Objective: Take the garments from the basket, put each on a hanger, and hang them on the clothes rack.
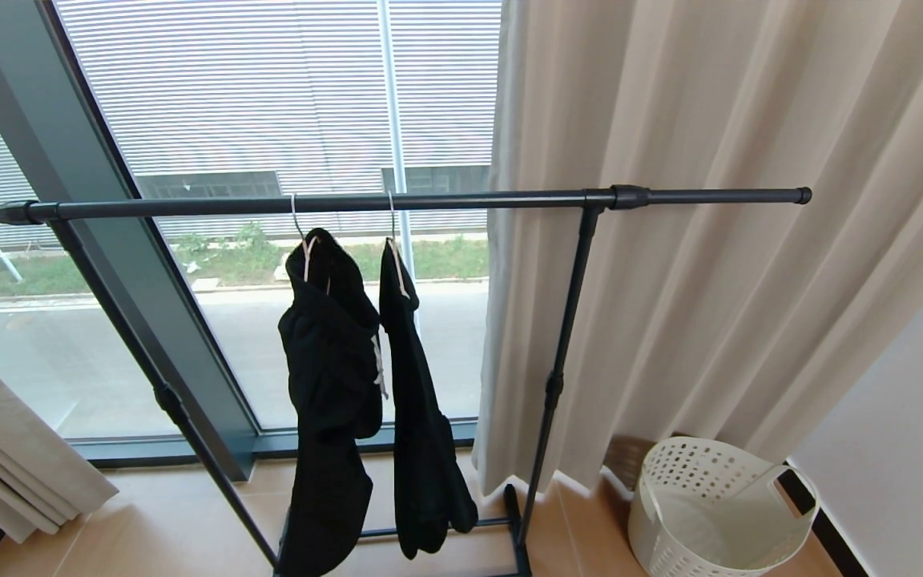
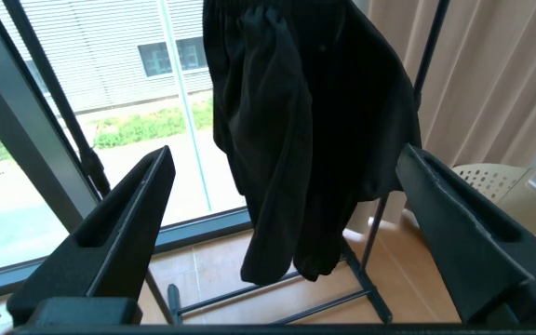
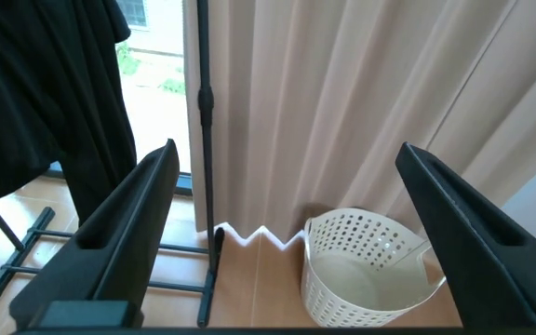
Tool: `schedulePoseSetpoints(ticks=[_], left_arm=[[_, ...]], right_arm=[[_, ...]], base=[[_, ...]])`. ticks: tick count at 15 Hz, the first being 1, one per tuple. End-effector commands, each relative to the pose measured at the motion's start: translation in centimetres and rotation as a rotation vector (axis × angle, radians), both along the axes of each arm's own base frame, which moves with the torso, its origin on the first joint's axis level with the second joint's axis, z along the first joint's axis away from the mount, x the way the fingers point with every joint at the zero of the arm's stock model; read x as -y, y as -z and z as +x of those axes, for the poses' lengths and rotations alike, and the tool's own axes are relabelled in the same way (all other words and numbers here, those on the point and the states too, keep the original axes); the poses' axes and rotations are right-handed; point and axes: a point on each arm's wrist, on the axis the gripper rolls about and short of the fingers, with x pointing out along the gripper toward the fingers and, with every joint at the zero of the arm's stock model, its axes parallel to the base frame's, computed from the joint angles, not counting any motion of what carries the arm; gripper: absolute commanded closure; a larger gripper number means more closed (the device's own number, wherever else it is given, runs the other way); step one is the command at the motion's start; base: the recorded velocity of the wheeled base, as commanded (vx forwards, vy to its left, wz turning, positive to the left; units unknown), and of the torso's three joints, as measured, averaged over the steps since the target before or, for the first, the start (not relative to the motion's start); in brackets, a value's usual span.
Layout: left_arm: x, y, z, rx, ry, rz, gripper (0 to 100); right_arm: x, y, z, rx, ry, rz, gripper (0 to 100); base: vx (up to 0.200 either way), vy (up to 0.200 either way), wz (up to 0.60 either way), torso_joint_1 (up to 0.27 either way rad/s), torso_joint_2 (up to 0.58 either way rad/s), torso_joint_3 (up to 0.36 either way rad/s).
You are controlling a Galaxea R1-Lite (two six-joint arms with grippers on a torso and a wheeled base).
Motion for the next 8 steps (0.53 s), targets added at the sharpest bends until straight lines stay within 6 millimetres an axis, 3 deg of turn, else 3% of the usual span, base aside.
schedulePoseSetpoints(ticks=[1,8], left_arm=[[0.00,0.00,0.00,0.001,0.000,0.000,0],[0.00,0.00,0.00,0.001,0.000,0.000,0]], right_arm=[[0.00,-0.01,0.00,0.002,0.000,0.004,0],[-0.01,0.01,0.00,0.000,-0.003,0.003,0]], base=[[0.000,0.000,0.00,0.000,0.00,0.000],[0.000,0.000,0.00,0.000,0.00,0.000]])
